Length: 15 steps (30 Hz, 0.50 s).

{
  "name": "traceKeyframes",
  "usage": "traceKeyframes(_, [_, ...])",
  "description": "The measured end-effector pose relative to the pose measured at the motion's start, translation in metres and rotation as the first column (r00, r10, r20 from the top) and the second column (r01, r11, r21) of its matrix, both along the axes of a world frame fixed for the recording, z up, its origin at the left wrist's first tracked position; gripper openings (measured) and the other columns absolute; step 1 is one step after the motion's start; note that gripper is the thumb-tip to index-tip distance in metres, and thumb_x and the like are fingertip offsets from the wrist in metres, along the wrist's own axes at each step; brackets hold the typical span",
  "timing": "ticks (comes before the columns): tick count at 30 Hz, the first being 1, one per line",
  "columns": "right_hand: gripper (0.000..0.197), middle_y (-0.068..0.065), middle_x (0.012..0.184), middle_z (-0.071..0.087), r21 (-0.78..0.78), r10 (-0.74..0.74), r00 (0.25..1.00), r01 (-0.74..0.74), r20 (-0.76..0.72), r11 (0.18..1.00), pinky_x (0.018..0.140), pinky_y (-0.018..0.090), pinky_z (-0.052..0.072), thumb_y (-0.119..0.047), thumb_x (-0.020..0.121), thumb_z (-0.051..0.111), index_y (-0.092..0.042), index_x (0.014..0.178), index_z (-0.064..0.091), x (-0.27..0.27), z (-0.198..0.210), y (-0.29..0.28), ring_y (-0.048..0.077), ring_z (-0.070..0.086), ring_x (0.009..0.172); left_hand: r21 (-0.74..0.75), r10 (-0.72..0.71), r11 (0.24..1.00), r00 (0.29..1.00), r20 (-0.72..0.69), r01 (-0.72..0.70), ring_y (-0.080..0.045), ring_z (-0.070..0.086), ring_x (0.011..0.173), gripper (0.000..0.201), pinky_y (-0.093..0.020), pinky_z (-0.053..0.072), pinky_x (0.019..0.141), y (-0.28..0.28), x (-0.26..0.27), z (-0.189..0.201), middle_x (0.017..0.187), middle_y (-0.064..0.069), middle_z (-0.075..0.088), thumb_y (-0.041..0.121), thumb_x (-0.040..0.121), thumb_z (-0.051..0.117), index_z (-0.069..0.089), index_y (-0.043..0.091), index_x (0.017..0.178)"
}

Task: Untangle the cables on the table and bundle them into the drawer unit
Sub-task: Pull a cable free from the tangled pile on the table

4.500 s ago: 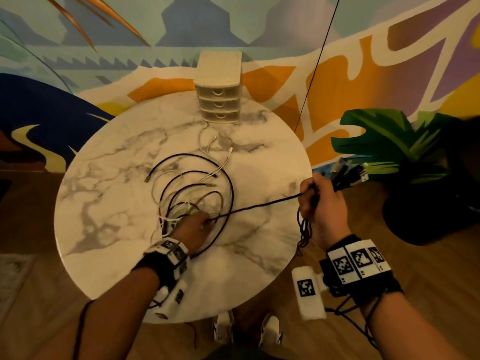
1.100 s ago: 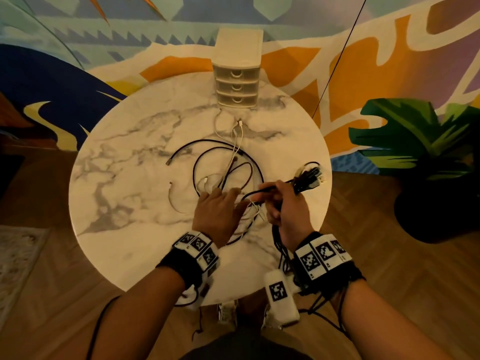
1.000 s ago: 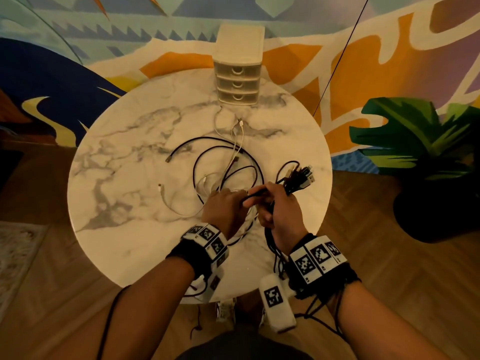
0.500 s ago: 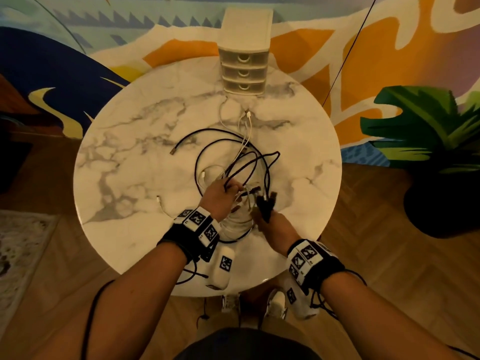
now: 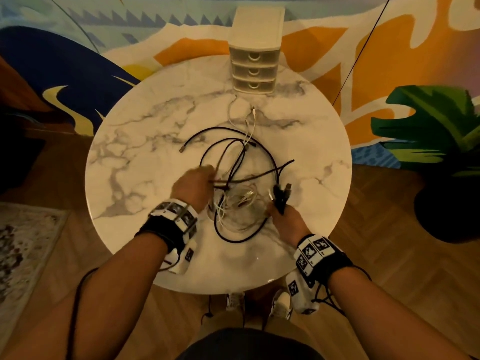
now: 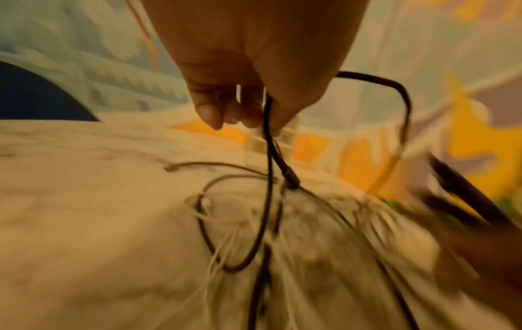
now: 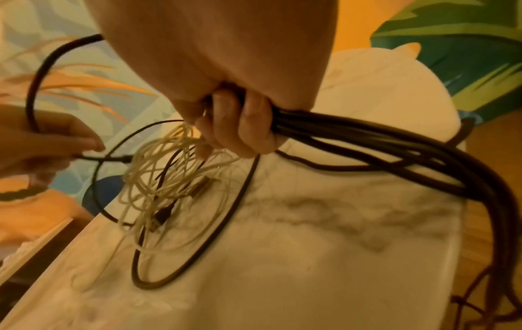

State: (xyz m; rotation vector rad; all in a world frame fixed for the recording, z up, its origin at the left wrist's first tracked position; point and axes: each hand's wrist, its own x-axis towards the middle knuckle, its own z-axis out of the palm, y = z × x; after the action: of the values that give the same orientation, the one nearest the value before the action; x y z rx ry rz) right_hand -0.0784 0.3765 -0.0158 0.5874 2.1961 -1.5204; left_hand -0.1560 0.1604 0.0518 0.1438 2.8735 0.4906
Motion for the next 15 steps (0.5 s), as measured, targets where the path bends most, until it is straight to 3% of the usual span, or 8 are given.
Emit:
traceKeyframes(3, [0.030, -0.006, 0.056, 0.048, 0.011, -0.081, 0.995, 0.082, -0.056, 0.997, 0.051, 0.026, 0.032, -0.036, 0.097, 0.048, -0.027, 0.070, 0.059, 0.008, -0.001, 0.004, 0.011, 0.042, 0.051, 0.123, 0.355, 0.931, 0.930, -0.092, -0.343, -0.038, 0.058, 0.092, 0.020, -0.036, 0.040, 0.070, -0.037, -0.025, 0.019, 0.100, -0.020, 0.064, 0.022, 0.095, 0.046, 0.060, 0.008, 0.099])
traceKeyframes(5, [0.027, -0.001, 0.055, 0.051, 0.058, -0.256, 0.955, 0.267, -0.148, 0.962, 0.055, 0.028, 0.035, -0.033, 0.097, 0.048, -0.024, 0.084, 0.070, 0.013, 0.004, 0.022, 0.016, 0.045, 0.051, 0.144, 0.402, 0.908, 0.915, -0.041, -0.392, -0.036, 0.058, 0.088, 0.037, -0.033, 0.036, 0.067, -0.058, -0.029, 0.029, 0.089, -0.018, 0.064, 0.032, 0.098, 0.042, 0.064, 0.004, 0.090])
traceKeyframes(8, [0.042, 0.006, 0.057, 0.056, 0.096, -0.522, 0.836, 0.541, -0.166, 0.835, 0.062, 0.032, 0.042, -0.042, 0.092, 0.056, -0.010, 0.066, 0.064, 0.019, 0.014, 0.052, 0.025, 0.053, 0.057, 0.176, 0.228, 0.957, 0.973, 0.038, -0.231, -0.032, 0.058, 0.076, 0.052, -0.031, 0.034, 0.066, -0.042, -0.009, 0.039, 0.071, -0.014, 0.061, 0.041, 0.098, 0.039, 0.061, 0.004, 0.069])
traceKeyframes(11, [0.051, 0.007, 0.055, 0.056, 0.087, -0.571, 0.805, 0.588, -0.160, 0.804, 0.064, 0.033, 0.044, -0.042, 0.092, 0.056, -0.009, 0.053, 0.054, 0.022, 0.019, 0.070, 0.025, 0.055, 0.056, 0.240, 0.042, 0.970, 0.999, -0.027, -0.035, -0.032, 0.057, 0.071, 0.054, -0.036, 0.037, 0.063, 0.001, 0.011, 0.047, 0.068, -0.019, 0.060, 0.045, 0.097, 0.040, 0.054, 0.004, 0.066])
traceKeyframes(13, [0.050, 0.009, 0.059, 0.057, 0.108, -0.588, 0.797, 0.602, -0.138, 0.791, 0.066, 0.035, 0.044, -0.041, 0.093, 0.053, -0.008, 0.055, 0.054, 0.029, 0.020, 0.085, 0.028, 0.055, 0.059, 0.280, -0.091, 0.954, 0.993, -0.072, 0.108, -0.033, 0.056, 0.067, 0.055, -0.040, 0.041, 0.064, 0.038, 0.021, 0.062, 0.065, -0.018, 0.060, 0.049, 0.096, 0.037, 0.050, 0.010, 0.060])
traceKeyframes(15, [0.045, 0.014, 0.071, 0.061, 0.157, -0.597, 0.796, 0.606, -0.105, 0.780, 0.070, 0.039, 0.046, -0.041, 0.093, 0.050, -0.005, 0.067, 0.059, 0.042, 0.016, 0.106, 0.032, 0.060, 0.071, 0.295, -0.207, 0.927, 0.972, -0.114, 0.232, -0.033, 0.056, 0.065, 0.053, -0.043, 0.044, 0.065, 0.077, 0.028, 0.088, 0.063, -0.014, 0.060, 0.049, 0.096, 0.037, 0.049, 0.013, 0.059])
